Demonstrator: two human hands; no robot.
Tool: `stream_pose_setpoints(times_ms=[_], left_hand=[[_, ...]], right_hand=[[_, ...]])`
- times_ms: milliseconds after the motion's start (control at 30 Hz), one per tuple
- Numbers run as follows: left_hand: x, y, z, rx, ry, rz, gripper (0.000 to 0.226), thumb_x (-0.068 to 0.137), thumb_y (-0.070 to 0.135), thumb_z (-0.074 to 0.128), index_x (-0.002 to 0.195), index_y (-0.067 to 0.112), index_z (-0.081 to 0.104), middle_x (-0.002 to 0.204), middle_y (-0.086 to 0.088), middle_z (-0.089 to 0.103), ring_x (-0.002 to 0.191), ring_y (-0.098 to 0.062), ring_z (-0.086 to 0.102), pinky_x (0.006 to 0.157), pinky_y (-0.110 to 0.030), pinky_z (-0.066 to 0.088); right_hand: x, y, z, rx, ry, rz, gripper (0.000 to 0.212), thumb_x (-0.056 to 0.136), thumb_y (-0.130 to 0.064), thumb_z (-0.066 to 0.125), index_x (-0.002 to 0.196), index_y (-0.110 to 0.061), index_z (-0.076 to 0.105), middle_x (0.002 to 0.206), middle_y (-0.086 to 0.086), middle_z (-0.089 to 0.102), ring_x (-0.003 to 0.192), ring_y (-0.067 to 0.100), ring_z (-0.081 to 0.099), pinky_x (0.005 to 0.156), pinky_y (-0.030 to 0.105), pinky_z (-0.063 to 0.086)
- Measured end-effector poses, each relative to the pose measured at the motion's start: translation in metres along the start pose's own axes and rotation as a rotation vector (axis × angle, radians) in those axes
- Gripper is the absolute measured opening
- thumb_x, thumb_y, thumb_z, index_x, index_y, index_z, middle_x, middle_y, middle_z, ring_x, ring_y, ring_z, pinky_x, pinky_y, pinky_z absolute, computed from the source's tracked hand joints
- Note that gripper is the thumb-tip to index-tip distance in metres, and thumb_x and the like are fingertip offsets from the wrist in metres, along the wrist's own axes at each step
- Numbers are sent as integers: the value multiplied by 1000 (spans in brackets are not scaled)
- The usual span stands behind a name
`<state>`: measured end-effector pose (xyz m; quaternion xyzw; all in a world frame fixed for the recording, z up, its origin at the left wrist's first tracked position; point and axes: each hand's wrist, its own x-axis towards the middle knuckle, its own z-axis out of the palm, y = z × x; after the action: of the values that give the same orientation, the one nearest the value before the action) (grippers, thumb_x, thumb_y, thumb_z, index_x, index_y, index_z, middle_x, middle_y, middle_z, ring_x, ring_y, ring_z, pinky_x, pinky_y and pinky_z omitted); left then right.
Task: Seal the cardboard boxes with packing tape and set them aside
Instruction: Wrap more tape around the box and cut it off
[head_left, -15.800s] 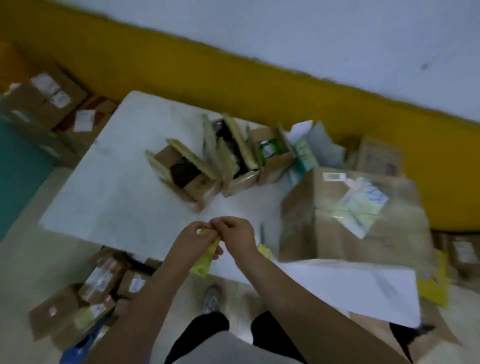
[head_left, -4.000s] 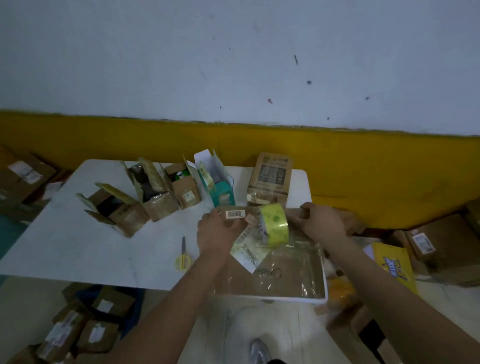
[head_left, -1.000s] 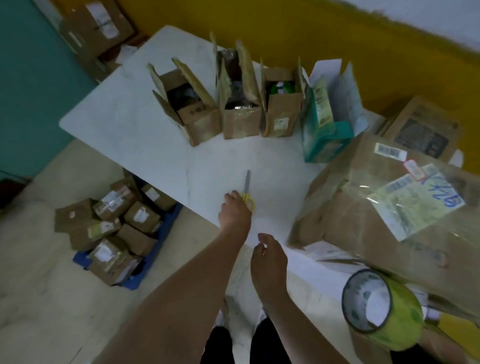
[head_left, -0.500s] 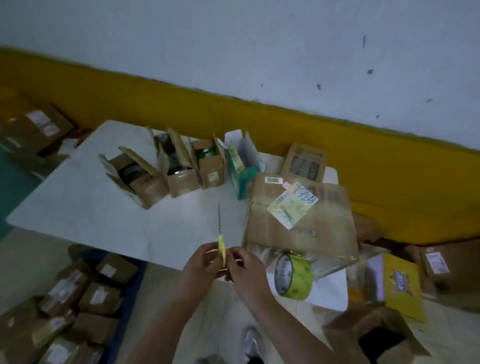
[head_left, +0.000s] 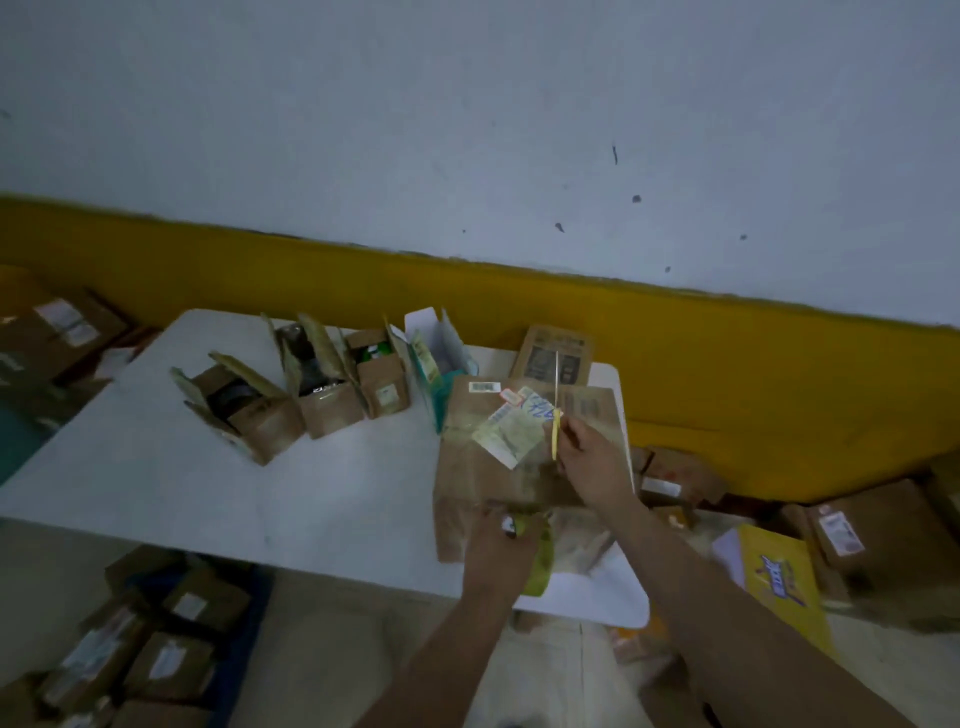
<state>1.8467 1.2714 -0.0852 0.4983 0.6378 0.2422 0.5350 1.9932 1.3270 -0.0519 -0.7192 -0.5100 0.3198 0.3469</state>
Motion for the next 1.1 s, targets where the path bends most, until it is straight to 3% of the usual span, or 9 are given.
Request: stream_pose_setpoints(times_ms=[133,400,467,567,667,733,833,933,1100], left_hand=[[9,-9,17,-34,34,-15,45,91,30,62,130,16,46,111,-6,65,96,-21,64,84,-33,53],[-2,-10,20,6,18,-49,17,97,18,55,113,15,56,75,6,57,47,9,57,41,-8,40],[-5,-14,21,-31,0,-68,14,97,15,54,111,11,57,74,5,56,43,12,55,39,-9,39],[-9,-24,17,-83,-15,-116,19,95,12,58,112,3,60,74,-4,64,43,-1,61,40,-14,42],[-16,-30,17,-131,-23,-152,17,97,13,56,111,4,61,75,-11,70,49,-13,67,44,-22,48],[-18,-27,18,-137,-6,-123,18,99,14,53,113,8,60,73,-6,69,47,-6,65,42,-18,46],[-17,-10,18,-157,-28,-70,20,99,16,53,118,10,57,75,3,64,45,4,61,40,-10,41],[-11,2,17,-194,-47,-95,23,99,11,52,120,1,52,80,-8,61,41,0,60,39,-11,42],[-14,-1,20,-248,-34,-149,31,99,17,56,123,1,49,84,-19,66,47,-15,64,43,-23,48]], right_hand=[[11,34,16,-173,-13,-116,22,100,-35,47,84,-21,52,72,-3,61,64,11,56,56,30,41],[22,27,4,-121,-174,-118,15,100,-43,43,105,-32,52,75,-4,61,63,15,57,57,33,47],[24,15,-13,-38,-322,-43,18,100,-45,45,109,-32,55,75,-3,60,60,12,56,52,28,48],[8,13,-54,-408,-582,-188,43,88,-68,44,98,-31,61,88,-5,65,78,12,62,70,33,54],[-28,22,-90,-655,-808,-212,55,83,-79,41,66,-27,45,58,-8,44,52,9,42,54,30,39],[-50,26,-100,-746,-925,-140,63,81,-82,42,68,-20,42,55,-6,34,48,9,33,52,28,32],[-54,35,-92,-790,-943,-94,72,72,-90,42,69,-19,44,61,0,35,53,14,36,53,31,34],[-40,39,-85,-733,-923,1,79,62,-97,41,64,-19,50,60,1,43,54,18,38,53,30,41],[-27,33,-76,-712,-930,153,86,79,-81,45,101,-2,69,72,3,53,48,16,38,43,20,37]])
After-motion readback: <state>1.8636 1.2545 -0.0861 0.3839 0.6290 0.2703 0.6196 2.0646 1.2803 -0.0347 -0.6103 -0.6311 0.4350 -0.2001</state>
